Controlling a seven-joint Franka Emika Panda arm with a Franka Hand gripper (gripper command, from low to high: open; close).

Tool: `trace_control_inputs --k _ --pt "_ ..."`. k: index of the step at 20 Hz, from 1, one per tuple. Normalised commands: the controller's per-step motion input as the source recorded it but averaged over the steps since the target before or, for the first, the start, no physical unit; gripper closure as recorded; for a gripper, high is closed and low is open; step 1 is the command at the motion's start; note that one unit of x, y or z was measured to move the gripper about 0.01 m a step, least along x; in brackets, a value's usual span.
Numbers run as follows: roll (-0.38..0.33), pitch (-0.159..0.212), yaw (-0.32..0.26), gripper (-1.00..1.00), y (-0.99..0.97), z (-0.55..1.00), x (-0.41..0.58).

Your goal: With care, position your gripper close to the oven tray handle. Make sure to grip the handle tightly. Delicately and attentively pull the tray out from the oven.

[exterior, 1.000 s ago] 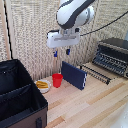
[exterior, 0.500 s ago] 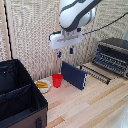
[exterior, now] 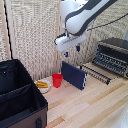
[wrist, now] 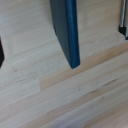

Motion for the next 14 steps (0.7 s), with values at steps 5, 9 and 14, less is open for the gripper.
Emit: trace_control_inputs --k 5,9,14 --pt "-0.328 -0.046 0.06 -1.0 -0.51 0.0 -0.095" --pt "-0.328 -0.043 0.053 -1.0 -0.53 0.0 -0.074" --pt "-0.321 -0.038 0.056 -1.0 -0.54 0.0 -0.047"
